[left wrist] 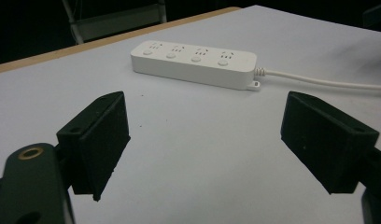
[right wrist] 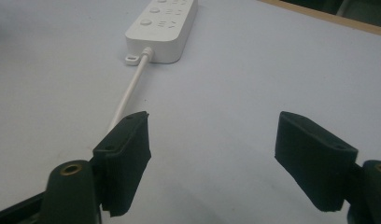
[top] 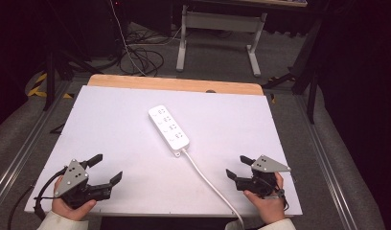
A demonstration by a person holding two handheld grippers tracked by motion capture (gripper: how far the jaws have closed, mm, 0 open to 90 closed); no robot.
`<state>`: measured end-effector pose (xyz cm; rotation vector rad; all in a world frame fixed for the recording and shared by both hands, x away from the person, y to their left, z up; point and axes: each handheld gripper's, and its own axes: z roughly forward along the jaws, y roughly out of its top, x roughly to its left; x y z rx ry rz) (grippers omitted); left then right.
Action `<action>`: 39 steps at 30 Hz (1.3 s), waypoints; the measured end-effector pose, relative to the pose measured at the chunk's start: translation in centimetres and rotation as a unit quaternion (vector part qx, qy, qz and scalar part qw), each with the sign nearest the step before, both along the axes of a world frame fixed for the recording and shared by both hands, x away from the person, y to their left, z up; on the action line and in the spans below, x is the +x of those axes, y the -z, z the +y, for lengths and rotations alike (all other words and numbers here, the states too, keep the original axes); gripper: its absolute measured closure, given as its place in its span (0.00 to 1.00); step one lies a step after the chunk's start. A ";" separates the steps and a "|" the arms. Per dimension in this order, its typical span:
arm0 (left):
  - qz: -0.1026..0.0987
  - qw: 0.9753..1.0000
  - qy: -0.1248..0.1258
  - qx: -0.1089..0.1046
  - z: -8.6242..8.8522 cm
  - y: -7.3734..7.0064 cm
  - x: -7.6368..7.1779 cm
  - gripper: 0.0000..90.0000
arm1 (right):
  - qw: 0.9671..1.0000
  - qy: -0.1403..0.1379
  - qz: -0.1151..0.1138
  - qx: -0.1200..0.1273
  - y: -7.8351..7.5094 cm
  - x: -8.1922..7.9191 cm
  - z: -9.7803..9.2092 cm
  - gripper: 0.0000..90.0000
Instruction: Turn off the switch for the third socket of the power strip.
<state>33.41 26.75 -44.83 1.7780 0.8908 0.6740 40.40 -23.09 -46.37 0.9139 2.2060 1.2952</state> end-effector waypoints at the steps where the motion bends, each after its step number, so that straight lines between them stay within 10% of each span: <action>1: 0.000 1.000 0.000 -0.003 0.0 0.0 0.0 0.18 | 1.000 0.000 0.000 0.000 0.0 0.0 0.0 0.30; 39: 0.027 0.999 0.008 0.045 -1.7 -2.3 1.3 0.27 | 1.000 -0.007 0.002 -0.007 0.2 0.2 0.3 0.30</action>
